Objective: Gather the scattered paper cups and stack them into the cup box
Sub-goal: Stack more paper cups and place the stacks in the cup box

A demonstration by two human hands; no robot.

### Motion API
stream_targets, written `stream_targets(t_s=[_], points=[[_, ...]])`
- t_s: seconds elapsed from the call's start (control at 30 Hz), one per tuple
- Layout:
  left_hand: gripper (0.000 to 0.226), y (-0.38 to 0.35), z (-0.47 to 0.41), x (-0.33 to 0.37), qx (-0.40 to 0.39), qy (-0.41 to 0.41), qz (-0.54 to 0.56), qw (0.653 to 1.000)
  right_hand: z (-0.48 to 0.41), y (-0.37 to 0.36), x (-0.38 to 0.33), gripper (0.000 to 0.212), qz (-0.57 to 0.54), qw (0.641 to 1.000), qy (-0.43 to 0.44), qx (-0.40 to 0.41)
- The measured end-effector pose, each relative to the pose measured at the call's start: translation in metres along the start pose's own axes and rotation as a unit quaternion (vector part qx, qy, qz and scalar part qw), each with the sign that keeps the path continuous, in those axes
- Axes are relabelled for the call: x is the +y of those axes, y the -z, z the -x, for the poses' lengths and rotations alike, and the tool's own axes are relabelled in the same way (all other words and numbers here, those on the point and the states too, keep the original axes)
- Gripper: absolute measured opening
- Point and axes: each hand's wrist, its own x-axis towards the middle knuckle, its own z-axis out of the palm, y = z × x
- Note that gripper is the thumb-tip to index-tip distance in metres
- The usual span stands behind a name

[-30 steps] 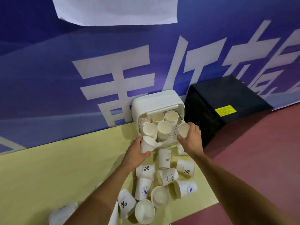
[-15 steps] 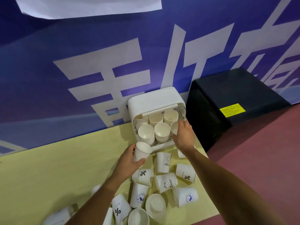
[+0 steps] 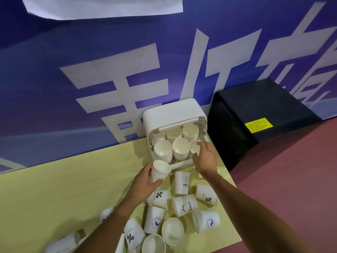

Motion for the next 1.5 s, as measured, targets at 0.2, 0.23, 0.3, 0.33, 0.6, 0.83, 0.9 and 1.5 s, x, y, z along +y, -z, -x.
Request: stream_targets(t_s=[0.2, 0.23, 0.3, 0.33, 0.6, 0.83, 0.9, 1.5], points=[[0.074, 0.006, 0.001, 0.012, -0.004, 0.001, 0.052, 0.999, 0.040, 0.010, -0.038, 0.035, -0.154, 0.987, 0.040, 0.002], [0.075, 0.008, 0.002, 0.015, -0.003, -0.003, 0.052, 0.999, 0.045, 0.010, -0.045, 0.040, -0.166, 0.985, 0.040, -0.020], [0.076, 0.011, 0.003, 0.020, 0.000, -0.012, 0.062, 0.998, 0.054, 0.010, -0.059, 0.054, -0.177, 0.980, 0.048, -0.072], [0.075, 0.012, 0.004, 0.022, -0.001, -0.017, 0.069, 0.997, 0.057, 0.009, -0.065, 0.060, -0.180, 0.978, 0.054, -0.095], [0.076, 0.024, 0.009, 0.020, -0.010, -0.034, 0.065, 0.997, 0.068, -0.001, -0.087, 0.081, -0.179, 0.977, 0.057, -0.103], [0.066, 0.023, 0.008, 0.005, -0.030, -0.003, 0.015, 0.999, 0.057, 0.030, -0.049, 0.080, -0.196, 0.980, -0.019, 0.016], [0.062, 0.021, 0.007, 0.000, -0.037, 0.007, -0.001, 0.999, 0.053, 0.042, -0.040, 0.076, -0.185, 0.981, -0.033, 0.051], [0.049, 0.013, 0.007, -0.021, -0.022, 0.045, -0.045, 0.998, -0.001, 0.016, -0.009, 0.077, -0.046, 0.998, -0.032, 0.006]])
